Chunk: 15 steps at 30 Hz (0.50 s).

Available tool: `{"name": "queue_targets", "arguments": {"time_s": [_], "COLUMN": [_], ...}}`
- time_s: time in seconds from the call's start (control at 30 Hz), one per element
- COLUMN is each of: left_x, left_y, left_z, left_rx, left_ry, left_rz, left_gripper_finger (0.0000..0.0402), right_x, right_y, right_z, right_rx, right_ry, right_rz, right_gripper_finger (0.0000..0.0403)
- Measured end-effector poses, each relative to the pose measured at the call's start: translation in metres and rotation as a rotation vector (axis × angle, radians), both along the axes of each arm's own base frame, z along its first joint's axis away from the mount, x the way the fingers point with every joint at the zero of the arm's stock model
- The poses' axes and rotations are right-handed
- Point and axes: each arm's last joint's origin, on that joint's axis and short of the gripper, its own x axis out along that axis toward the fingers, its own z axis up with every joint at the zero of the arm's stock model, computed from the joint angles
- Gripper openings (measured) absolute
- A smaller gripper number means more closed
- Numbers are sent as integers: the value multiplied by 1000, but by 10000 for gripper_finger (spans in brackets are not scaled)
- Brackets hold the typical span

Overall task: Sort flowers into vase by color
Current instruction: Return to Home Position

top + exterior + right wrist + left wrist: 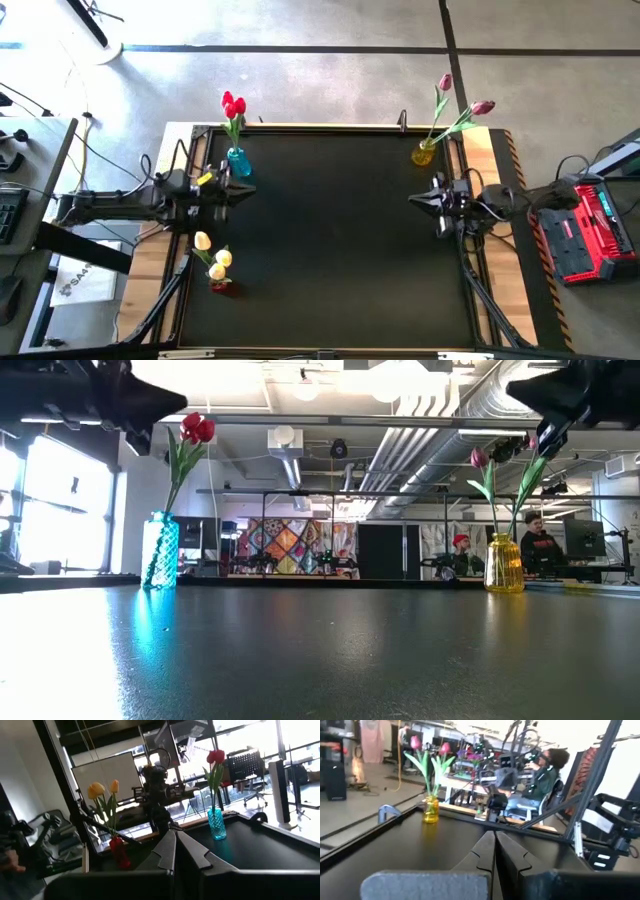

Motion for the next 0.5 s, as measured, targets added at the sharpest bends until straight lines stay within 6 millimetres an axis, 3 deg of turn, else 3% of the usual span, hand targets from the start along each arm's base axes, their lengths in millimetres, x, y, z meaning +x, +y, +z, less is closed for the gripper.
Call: {"name": "queue_targets", "arguments": {"time_s": [0.27, 0.5], "left_x": [-5, -16], "left_y": [-7, -5], "left_z": [-3, -12], "left_rx": [137, 83], "left_ry": [-58, 20], "left_rz": [11, -36], "left_gripper_finger": [0, 0], "right_x": [2, -5], "right_y": [0, -1], "right_z": [-9, -7], "right_rx": [-9, -37], "right_ry": [3, -27], "right_rz": [-2, 0], "right_gripper_finger": [0, 0]}}
